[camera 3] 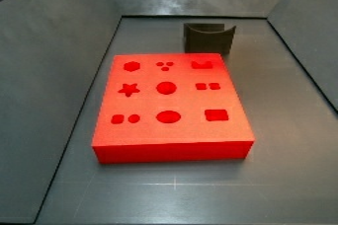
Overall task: Pick up the round object. Move up. Place the round object on the fixture. Regrasp the round object. Move to above the board. Insert the round object.
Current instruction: Move to above the board.
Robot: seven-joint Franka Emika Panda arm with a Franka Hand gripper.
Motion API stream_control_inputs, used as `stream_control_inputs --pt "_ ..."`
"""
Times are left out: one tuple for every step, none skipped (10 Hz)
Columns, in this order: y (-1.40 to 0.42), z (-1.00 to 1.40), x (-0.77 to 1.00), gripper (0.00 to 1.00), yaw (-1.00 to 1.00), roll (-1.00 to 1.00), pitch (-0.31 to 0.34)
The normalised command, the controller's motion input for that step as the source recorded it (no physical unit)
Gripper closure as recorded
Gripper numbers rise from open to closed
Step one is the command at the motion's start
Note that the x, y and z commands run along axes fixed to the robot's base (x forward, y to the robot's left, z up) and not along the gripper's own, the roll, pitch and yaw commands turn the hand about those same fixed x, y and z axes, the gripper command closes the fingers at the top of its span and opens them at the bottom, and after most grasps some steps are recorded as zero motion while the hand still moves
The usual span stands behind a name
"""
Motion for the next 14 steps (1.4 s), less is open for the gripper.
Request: stream_control_inputs --pt "0.02 0.39 -0.03 1.00 0.05 -0.04 -0.055" --pt "0.01 0.21 -0.03 1.00 0.02 -0.04 -0.049" --pt "-1.00 0.35 -0.36 1.00 -0.01 -1.00 -0.122" --pt "-1.00 0.35 -0.36 1.00 -0.02 -1.00 -0.127" --pt "-1.00 0.37 -0.39 1.00 -0.03 -1.00 -0.140" --pt "-1.00 0.36 -0.39 1.00 -0.04 -1.00 -0.148" --pt "-1.00 0.36 -0.40 1.00 -0.05 -1.00 -0.150" --pt "-1.00 0.36 -0.40 1.00 -0.06 -1.00 -0.150" --pt "-1.00 0.36 -0.41 1.00 -0.07 -1.00 -0.151" --pt "-1.00 0.37 -0.43 1.00 -0.08 -1.00 -0.153" --pt "-1.00 0.37 -0.45 1.00 -0.08 -1.00 -0.160" --pt "-1.00 0.37 -0.46 1.00 -0.09 -1.00 -0.167" --pt "-1.00 0.37 -0.50 1.00 -0.09 -1.00 -0.173" --pt "-0.77 0.29 -0.41 1.00 -0.09 -0.94 -0.170"
